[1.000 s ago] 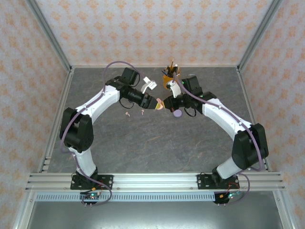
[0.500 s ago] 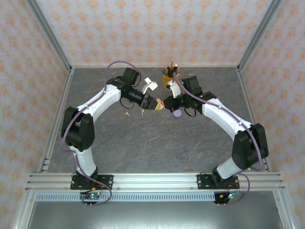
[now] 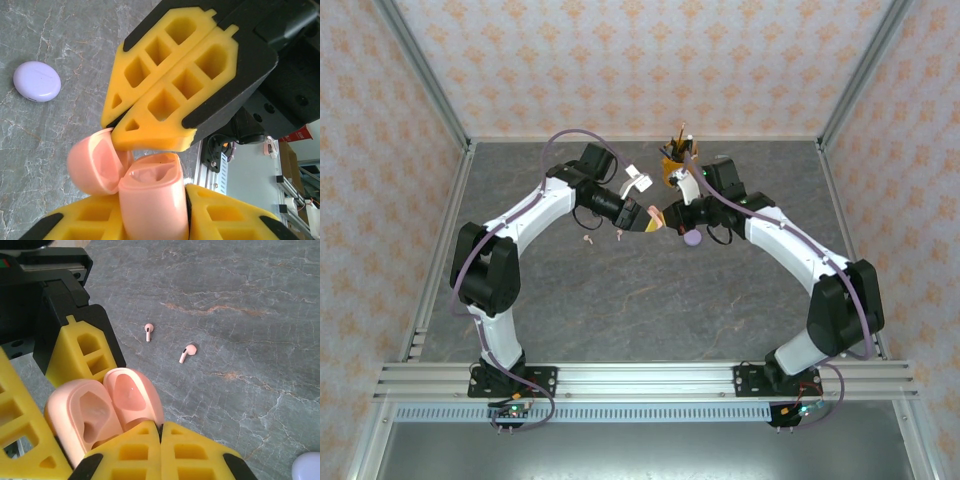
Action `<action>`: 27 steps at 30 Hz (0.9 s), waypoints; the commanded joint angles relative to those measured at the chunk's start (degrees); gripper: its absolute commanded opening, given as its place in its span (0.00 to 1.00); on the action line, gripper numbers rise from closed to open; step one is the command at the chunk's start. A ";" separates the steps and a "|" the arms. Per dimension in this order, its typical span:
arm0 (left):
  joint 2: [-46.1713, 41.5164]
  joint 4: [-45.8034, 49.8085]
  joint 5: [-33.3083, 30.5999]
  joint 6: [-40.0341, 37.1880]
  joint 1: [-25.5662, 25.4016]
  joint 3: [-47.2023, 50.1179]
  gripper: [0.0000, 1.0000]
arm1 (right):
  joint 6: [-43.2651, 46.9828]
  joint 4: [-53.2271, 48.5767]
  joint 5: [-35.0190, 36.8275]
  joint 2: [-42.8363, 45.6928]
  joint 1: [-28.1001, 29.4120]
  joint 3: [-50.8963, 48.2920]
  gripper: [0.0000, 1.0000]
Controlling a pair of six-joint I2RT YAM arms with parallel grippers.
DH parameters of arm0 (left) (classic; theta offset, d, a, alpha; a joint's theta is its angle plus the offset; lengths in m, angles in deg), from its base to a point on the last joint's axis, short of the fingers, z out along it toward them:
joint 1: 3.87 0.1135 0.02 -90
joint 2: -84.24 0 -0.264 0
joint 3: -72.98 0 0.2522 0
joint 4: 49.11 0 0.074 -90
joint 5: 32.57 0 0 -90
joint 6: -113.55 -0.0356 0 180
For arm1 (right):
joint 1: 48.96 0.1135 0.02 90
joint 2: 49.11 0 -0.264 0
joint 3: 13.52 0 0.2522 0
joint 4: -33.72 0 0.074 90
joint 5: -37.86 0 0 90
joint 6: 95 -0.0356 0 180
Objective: Insert the wireless bluetooth earbuds into the charging case
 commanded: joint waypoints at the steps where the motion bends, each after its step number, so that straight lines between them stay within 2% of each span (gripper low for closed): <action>1: 0.07 -0.18 2.35 -0.16 -0.55 -1.53 0.26 | 0.32 1.04 -0.13 1.77 0.41 1.27 0.00; 4: -0.06 -0.86 2.72 0.06 -0.55 -1.53 0.30 | 0.32 0.96 -0.28 2.03 0.39 1.19 0.00; 7: -0.41 -1.55 2.71 0.43 -0.55 -1.53 0.40 | 0.35 0.87 -0.23 2.13 0.39 1.19 0.00; 10: -0.85 -2.03 2.49 0.79 -0.50 -1.69 0.42 | 0.45 0.83 -0.29 2.12 0.39 1.14 0.00; 19: -1.07 -2.04 2.57 0.72 -0.37 -2.24 0.42 | 0.41 0.87 -0.30 2.27 0.39 0.92 0.00; 27: -1.16 -2.29 2.79 0.54 -0.33 -2.22 0.37 | 0.58 0.69 -0.33 2.47 0.39 0.57 0.00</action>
